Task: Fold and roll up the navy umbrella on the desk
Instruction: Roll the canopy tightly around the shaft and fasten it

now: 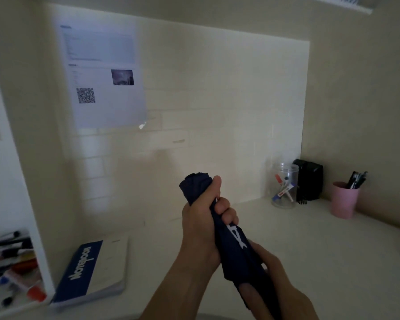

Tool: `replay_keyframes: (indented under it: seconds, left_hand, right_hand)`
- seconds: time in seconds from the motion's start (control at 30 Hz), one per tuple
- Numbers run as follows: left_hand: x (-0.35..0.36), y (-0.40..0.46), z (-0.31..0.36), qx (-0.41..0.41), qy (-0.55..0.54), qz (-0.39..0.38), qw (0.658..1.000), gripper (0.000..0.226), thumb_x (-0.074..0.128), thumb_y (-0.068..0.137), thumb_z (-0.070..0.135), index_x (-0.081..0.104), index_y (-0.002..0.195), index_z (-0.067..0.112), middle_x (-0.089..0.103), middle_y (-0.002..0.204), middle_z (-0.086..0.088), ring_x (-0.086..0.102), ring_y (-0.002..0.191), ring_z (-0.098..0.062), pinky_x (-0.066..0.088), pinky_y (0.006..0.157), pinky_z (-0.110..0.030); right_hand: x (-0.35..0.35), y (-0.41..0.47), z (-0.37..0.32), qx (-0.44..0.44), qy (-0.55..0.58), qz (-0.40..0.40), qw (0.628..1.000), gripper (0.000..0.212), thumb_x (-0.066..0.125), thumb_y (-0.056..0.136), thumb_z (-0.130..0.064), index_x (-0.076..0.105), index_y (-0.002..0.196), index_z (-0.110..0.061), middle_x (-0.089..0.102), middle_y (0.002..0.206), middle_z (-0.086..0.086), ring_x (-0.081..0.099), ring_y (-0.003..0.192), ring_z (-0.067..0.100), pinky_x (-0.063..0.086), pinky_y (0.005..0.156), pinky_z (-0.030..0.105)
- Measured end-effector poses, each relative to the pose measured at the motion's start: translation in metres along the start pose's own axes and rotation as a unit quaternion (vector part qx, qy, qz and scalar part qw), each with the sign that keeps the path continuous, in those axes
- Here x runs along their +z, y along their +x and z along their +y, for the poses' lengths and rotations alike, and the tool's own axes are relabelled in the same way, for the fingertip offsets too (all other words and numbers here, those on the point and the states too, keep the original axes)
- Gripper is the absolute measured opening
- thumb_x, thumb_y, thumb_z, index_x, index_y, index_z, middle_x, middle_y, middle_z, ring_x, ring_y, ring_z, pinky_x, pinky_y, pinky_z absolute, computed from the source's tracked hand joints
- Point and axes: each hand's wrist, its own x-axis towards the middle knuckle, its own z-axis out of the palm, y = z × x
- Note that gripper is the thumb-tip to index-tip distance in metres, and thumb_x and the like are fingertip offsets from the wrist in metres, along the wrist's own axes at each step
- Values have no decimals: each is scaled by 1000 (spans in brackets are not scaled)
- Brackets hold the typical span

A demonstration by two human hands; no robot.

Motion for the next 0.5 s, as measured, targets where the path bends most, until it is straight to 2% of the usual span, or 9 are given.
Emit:
replay_keyframes:
  seconds: [0.03,0.07,0.13,0.17,0.2,0.3,0.4,0.43,0.5]
  left_hand:
    - [-2,1,-1,2,-1,6,1000,35,75,82,31,47,65,17,41,51,1,40,39,-13,42,47,-25]
    - [-5,1,-2,4,-3,-5,1000,33,76,79,32,50,67,16,44,53,1,43,41,-14,44,49,-26]
    - [-11,-6,-4,-14,-9,-66,998,28,78,79,32,58,78,13,53,62,-3,53,50,-18,51,59,-31]
    - [-14,-10,-7,-31,-17,-97,995,27,80,79,30,62,86,11,58,67,-6,58,56,-21,53,64,-34]
    - [-18,-15,-11,-48,-29,-125,991,28,82,79,28,65,92,10,60,71,-8,61,61,-23,54,66,-35]
    - [-20,-17,-18,-52,-11,-111,992,23,83,80,23,63,81,12,56,66,-5,56,53,-18,52,59,-31]
    - [-13,-7,-22,-2,29,6,1000,31,81,80,22,54,70,14,48,57,-1,45,43,-14,47,50,-27]
    - [-11,-5,-21,8,32,23,999,31,81,80,22,53,69,14,47,56,-1,44,42,-13,46,49,-26]
    - [-13,-6,-21,9,24,7,1000,29,82,76,26,57,71,15,49,57,-1,47,44,-14,48,50,-27]
  right_hand:
    - [-5,5,-7,-11,-17,-4,1000,73,70,63,-71,19,111,-90,38,111,-62,61,94,-19,47,76,2]
    - [-7,4,-3,-17,13,-12,1000,66,74,75,-54,29,112,-84,48,107,-56,66,88,-13,50,75,6]
    - [-1,7,4,-7,97,-22,995,43,67,92,-20,58,116,-54,76,87,-20,74,70,7,58,74,26]
    - [-4,5,3,22,158,-15,987,34,63,95,-8,67,113,-36,78,76,-6,74,62,13,59,69,33]
    - [-8,2,3,41,221,-7,974,27,61,93,-3,72,106,-24,77,68,2,71,56,17,58,62,33]
    - [-10,-2,-10,61,252,-90,962,19,56,90,-28,72,99,-24,75,68,12,58,54,26,47,51,25]
    - [-7,1,-2,45,39,-71,996,38,51,80,-64,49,109,-38,78,77,-4,66,56,11,49,59,21]
    - [-7,1,1,38,-26,-48,998,38,54,79,-66,45,106,-40,76,75,-12,68,59,4,49,59,16]
    - [-6,-2,2,39,-13,-30,999,29,65,85,-51,48,102,-35,74,69,-12,67,56,2,47,57,14]
